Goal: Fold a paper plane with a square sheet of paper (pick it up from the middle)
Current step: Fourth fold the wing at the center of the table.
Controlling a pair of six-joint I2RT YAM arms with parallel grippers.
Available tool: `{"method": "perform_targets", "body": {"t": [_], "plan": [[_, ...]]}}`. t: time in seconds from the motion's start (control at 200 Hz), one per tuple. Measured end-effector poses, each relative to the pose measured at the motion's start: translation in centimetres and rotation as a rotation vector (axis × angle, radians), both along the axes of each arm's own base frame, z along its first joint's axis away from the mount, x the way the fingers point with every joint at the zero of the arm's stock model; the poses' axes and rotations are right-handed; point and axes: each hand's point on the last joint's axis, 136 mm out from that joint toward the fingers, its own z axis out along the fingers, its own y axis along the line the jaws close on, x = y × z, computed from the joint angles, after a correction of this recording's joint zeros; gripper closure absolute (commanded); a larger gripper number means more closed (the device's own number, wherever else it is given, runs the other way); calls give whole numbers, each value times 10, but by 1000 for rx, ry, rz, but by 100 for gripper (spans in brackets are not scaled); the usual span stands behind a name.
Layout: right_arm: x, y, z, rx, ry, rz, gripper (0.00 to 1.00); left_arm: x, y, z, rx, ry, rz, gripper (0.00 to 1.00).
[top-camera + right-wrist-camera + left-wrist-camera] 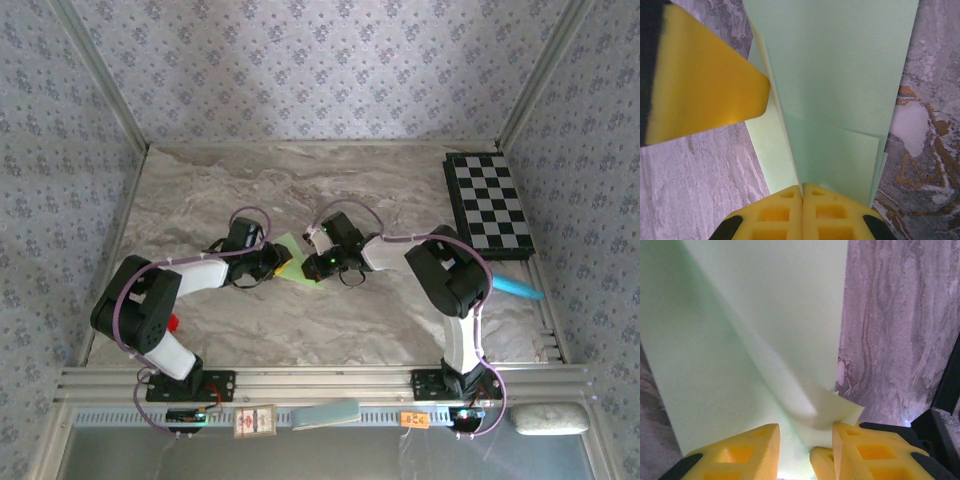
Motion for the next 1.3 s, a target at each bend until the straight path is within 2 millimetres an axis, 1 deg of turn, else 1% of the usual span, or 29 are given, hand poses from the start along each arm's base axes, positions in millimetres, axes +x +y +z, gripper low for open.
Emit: {"method": "perform_targets", "body": {"t": [0.095, 0.315, 0.54, 0.9, 1.184, 1.299], "plan": [[1, 0, 3, 23, 20, -3, 95, 2, -1, 0, -3, -11, -8, 66], [6, 2, 11, 79, 58, -11, 95, 1, -2, -10, 13, -2, -25, 66], [8, 3, 7, 96, 91, -14, 95, 0, -3, -15, 16, 5, -38, 65], [10, 0, 5, 104, 116, -27, 94, 2, -6, -12, -2, -12, -48, 59], [12, 0, 4, 107, 122, -29, 93, 3, -8, -12, -13, -21, -53, 57], [12, 0, 4, 108, 124, -27, 90, 3, -8, -12, -13, -19, -53, 58]]}}
